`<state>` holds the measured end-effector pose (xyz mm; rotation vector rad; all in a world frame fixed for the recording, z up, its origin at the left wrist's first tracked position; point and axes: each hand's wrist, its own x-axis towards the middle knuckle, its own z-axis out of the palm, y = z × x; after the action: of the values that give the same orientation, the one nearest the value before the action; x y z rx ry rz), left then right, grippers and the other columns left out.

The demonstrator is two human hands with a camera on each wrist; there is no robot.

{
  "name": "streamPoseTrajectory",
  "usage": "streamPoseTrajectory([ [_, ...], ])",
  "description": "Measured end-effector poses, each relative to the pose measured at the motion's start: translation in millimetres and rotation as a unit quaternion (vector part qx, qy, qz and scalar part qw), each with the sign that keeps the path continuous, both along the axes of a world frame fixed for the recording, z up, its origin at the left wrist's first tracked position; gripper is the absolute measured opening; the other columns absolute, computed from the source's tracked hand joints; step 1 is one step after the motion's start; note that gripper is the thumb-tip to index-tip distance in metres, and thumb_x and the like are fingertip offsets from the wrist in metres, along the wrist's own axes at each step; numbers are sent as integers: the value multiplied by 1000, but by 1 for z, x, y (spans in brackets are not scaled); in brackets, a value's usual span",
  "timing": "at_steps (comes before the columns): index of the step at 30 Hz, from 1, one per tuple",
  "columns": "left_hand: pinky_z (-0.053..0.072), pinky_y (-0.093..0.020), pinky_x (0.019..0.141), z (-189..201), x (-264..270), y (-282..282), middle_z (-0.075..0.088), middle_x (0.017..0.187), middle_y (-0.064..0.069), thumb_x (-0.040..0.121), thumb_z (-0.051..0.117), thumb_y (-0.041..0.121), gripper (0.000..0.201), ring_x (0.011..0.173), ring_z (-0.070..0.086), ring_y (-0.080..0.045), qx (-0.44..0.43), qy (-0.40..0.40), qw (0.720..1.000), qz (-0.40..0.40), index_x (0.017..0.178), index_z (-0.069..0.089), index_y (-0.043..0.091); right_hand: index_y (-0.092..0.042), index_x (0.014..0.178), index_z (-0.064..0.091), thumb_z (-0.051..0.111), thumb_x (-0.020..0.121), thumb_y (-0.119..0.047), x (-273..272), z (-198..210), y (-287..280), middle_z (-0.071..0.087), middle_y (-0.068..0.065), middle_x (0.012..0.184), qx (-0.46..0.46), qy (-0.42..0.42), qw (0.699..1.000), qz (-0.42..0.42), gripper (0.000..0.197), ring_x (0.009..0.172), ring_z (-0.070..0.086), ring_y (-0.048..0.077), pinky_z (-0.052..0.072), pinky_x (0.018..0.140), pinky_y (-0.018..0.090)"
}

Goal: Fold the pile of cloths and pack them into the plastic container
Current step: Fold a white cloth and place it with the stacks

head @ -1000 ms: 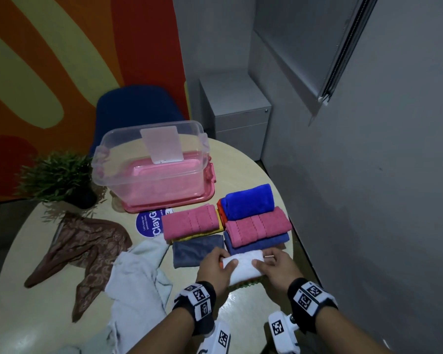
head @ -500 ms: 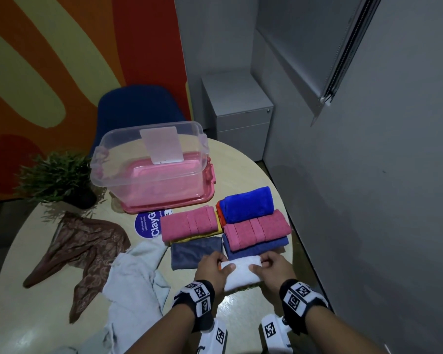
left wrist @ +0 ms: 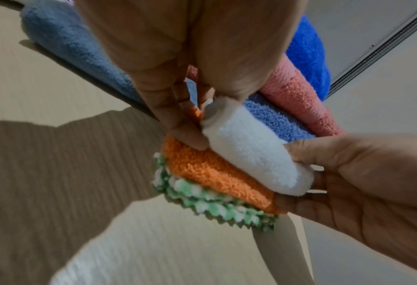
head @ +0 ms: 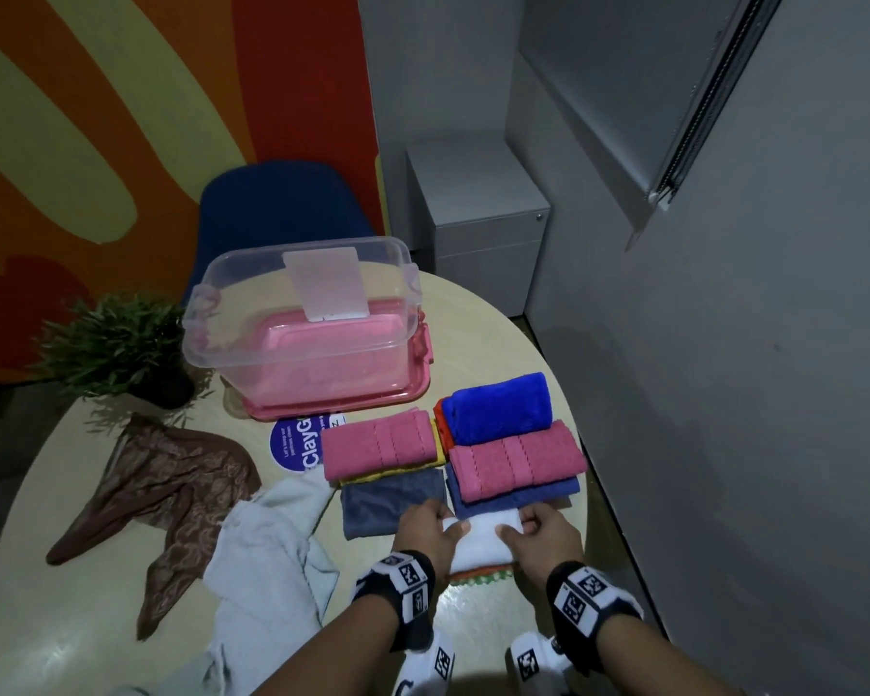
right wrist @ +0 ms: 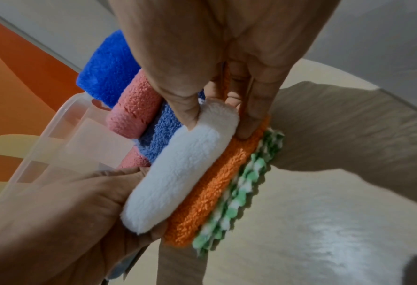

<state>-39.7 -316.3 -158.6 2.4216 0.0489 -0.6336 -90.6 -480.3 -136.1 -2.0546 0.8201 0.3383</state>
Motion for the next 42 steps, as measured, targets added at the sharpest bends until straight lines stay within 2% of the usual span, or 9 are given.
streamPoseTrajectory([
  [3, 48, -29, 80, 6, 5, 1, 65, 102, -6, 91, 63, 36, 20, 94, 59, -21, -8, -8, 1000, -5, 98, 61, 17, -20, 92, 60, 75, 85, -27, 3, 2, -4, 63, -5, 85, 4, -10, 1000, 3, 17, 73, 55, 6, 37, 58, 17],
  [8, 41, -26, 65, 16, 1, 6, 63, 89, -4, 89, 64, 40, 22, 80, 58, -19, -52, -2, 998, 33, 91, 55, 20, -16, 93, 56, 77, 83, -31, -3, 1, -4, 64, -2, 88, 18, -19, 999, -42, 28, 83, 61, 19, 39, 72, 26],
  [10, 39, -28, 61, 20, -1, 7, 61, 82, -4, 90, 62, 43, 27, 73, 54, -17, -62, -5, 997, 34, 87, 51, 18, -17, 86, 55, 75, 85, -35, -5, 1, -4, 62, -3, 84, 5, -13, 1000, -27, 26, 80, 58, 19, 37, 69, 26],
  [12, 42, -31, 64, 23, -2, 8, 58, 78, -3, 91, 60, 46, 32, 70, 53, -18, -68, -2, 997, 38, 82, 48, 18, -19, 79, 54, 73, 86, -37, -5, 2, -5, 63, -2, 82, 10, -13, 1000, -15, 27, 76, 56, 18, 36, 62, 27],
  [15, 46, -36, 72, 29, -4, 10, 58, 82, -4, 89, 57, 52, 35, 74, 55, -20, -67, 0, 997, 46, 80, 47, 19, -19, 77, 53, 73, 85, -37, -4, 2, -8, 66, 2, 83, 38, -18, 999, -20, 29, 77, 60, 19, 40, 63, 26],
  [23, 40, -29, 70, 38, -11, 18, 59, 98, -3, 86, 62, 36, 21, 86, 55, -16, -54, 25, 998, 8, 91, 49, 22, -18, 83, 54, 71, 87, -37, -4, 4, -8, 68, 2, 90, 64, -17, 998, -15, 26, 85, 63, 19, 46, 75, 29],
  [27, 40, -27, 69, 39, -10, 17, 59, 97, -2, 88, 62, 36, 21, 86, 56, -15, -45, 32, 998, 6, 94, 48, 22, -18, 88, 55, 69, 88, -40, -6, 8, -9, 68, 1, 92, 76, -13, 997, -8, 26, 86, 64, 16, 47, 74, 29],
  [34, 41, -28, 69, 42, -12, 18, 59, 91, 1, 87, 63, 34, 22, 84, 56, -15, -52, 33, 998, 15, 96, 50, 19, -20, 98, 56, 72, 84, -37, -10, 12, -11, 67, 0, 99, 110, -4, 994, -12, 27, 91, 64, 16, 51, 89, 38],
  [42, 45, -28, 70, 51, -20, 21, 62, 92, -3, 86, 61, 32, 20, 86, 59, -19, -71, 36, 996, 38, 97, 52, 19, -18, 101, 57, 76, 81, -29, -18, 22, -10, 67, 2, 99, 141, -26, 990, -18, 29, 90, 65, 18, 52, 81, 34],
])
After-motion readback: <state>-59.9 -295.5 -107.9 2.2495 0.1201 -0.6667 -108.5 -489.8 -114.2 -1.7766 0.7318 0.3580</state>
